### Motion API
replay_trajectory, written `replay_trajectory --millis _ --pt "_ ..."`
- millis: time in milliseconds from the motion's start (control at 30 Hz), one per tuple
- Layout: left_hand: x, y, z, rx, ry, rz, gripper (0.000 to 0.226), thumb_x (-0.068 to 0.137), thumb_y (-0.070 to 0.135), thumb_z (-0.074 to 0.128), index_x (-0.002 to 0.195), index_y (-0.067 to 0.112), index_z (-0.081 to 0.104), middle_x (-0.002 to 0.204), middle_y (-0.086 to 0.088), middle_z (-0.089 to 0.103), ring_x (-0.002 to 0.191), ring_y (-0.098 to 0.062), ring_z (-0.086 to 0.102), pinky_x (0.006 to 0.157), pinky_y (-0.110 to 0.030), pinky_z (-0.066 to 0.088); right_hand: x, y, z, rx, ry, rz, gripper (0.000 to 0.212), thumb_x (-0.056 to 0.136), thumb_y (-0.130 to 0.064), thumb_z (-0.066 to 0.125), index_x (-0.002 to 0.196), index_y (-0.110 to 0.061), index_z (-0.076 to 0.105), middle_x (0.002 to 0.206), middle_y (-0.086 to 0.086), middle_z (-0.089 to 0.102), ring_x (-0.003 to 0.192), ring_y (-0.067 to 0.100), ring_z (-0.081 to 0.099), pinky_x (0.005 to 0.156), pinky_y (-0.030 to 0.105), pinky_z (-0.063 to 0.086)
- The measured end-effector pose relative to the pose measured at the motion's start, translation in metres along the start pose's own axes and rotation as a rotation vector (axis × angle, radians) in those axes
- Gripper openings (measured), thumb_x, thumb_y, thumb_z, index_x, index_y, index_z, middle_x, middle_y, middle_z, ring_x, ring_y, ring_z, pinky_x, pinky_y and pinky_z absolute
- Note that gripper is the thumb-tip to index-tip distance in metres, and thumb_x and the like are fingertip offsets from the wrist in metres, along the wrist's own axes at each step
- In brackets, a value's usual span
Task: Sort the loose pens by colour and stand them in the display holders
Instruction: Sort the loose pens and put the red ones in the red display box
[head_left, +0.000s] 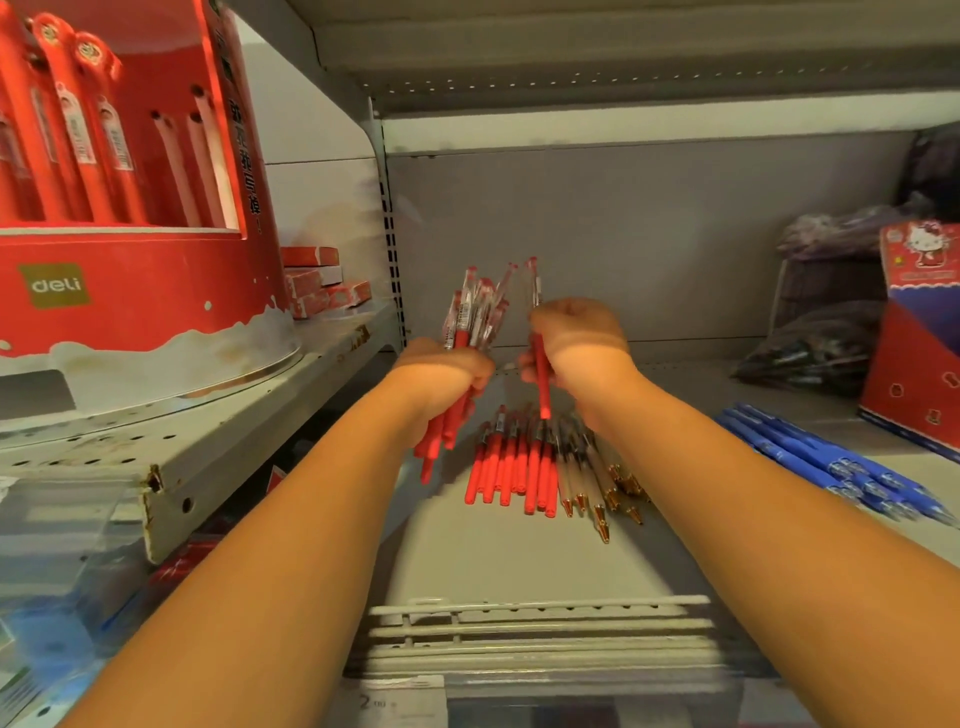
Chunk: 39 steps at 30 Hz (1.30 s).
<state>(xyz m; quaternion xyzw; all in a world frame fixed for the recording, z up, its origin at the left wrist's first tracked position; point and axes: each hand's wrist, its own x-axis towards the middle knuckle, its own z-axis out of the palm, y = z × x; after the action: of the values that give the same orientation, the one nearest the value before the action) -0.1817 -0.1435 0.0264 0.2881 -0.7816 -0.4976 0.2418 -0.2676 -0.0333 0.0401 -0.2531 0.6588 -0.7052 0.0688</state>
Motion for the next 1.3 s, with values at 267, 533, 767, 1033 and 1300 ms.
replay_trajectory --millis 267,533,767,1033,1300 --pt "-0.039 0.034 0.031 -0.341 -0.204 0.216 0.008 0.06 0.017 0.063 0.062 0.011 0.058 0.049 -0.007 0.052 0.042 -0.021 0.047 0.045 -0.026 0.041 -0.049 -0.015 -0.039 0.391 -0.013 -0.115 0.014 0.094 -0.007 0.049 0.092 0.0 0.061 0.065 0.007 0.056 0.051 0.015 0.045 0.041 0.025 0.033" --pt "-0.086 0.067 0.075 -0.624 -0.408 0.422 0.013 0.067 0.013 0.066 0.065 0.013 0.053 0.058 -0.005 0.051 0.042 -0.019 0.043 0.045 -0.025 0.038 -0.107 -0.031 -0.114 0.57 -0.045 -0.157 0.032 0.103 -0.019 0.04 0.104 -0.001 0.065 0.071 0.006 0.059 0.057 0.012 0.048 0.046 0.022 0.033" --pt "-0.143 0.108 0.171 -0.655 -0.618 0.468 0.013 0.068 0.017 0.065 0.056 0.018 0.071 0.059 -0.005 0.06 0.043 -0.015 0.046 0.045 -0.022 0.04 -0.133 -0.031 -0.222 0.611 0.014 -0.187 0.025 0.099 -0.012 0.043 0.102 0.001 0.064 0.073 0.007 0.058 0.06 0.013 0.049 0.053 0.026 0.037" --pt "-0.189 0.144 0.288 -0.698 -0.538 0.406 0.012 0.066 0.014 0.065 0.056 0.018 0.06 0.058 -0.009 0.045 0.039 -0.017 0.041 0.043 -0.022 0.037 -0.13 -0.024 -0.36 0.623 0.022 -0.124 0.019 0.092 -0.011 0.049 0.098 -0.001 0.063 0.07 0.006 0.058 0.058 0.013 0.049 0.048 0.021 0.038" --pt "-0.191 0.163 0.347 -0.747 -0.458 0.405 0.01 0.067 0.01 0.064 0.062 0.012 0.055 0.056 -0.008 0.046 0.04 -0.018 0.04 0.042 -0.023 0.036 -0.096 -0.011 -0.44 0.59 -0.04 -0.125 0.022 0.095 -0.003 0.048 0.111 -0.001 0.063 0.084 0.009 0.069 0.063 0.012 0.054 0.049 0.02 0.042"
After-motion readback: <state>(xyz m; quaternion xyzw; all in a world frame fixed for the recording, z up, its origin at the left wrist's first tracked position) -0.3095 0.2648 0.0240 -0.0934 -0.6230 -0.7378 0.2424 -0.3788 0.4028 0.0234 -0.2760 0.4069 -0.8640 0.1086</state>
